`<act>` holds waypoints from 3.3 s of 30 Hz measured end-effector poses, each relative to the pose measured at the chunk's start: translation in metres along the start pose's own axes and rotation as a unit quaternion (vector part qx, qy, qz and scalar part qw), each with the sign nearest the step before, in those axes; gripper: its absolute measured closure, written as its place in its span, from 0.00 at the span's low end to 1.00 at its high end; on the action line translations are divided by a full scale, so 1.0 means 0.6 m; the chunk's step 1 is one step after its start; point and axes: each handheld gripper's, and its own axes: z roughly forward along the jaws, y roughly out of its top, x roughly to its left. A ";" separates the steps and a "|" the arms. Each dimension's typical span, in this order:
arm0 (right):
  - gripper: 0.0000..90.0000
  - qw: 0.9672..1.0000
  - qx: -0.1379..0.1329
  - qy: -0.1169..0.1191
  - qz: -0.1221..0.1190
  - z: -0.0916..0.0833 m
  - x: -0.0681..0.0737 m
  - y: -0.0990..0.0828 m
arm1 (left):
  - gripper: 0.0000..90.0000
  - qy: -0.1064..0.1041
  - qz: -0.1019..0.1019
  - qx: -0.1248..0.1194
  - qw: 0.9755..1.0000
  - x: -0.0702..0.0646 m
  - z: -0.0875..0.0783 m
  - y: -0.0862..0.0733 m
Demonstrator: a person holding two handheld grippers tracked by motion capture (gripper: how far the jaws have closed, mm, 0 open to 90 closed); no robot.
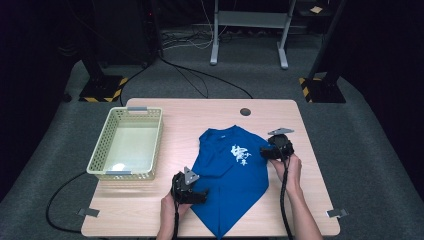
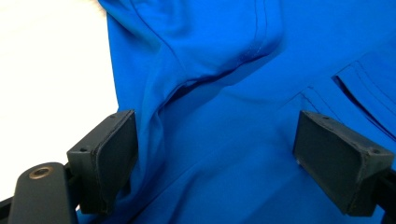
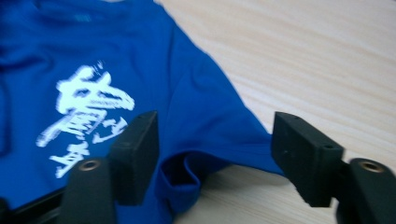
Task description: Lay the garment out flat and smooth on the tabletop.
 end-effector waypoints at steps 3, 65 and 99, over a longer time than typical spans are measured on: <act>0.32 0.999 0.028 -0.020 -0.005 0.024 0.002 -0.007 | 0.15 0.000 0.000 0.000 1.000 0.000 0.000 0.000; 0.00 0.996 0.019 0.084 0.021 0.045 0.022 -0.067 | 0.16 0.007 -0.002 0.000 1.000 -0.032 0.006 0.006; 0.00 0.998 -0.018 0.046 0.042 0.037 -0.051 -0.107 | 0.15 -0.017 0.003 -0.016 1.000 -0.073 0.020 0.044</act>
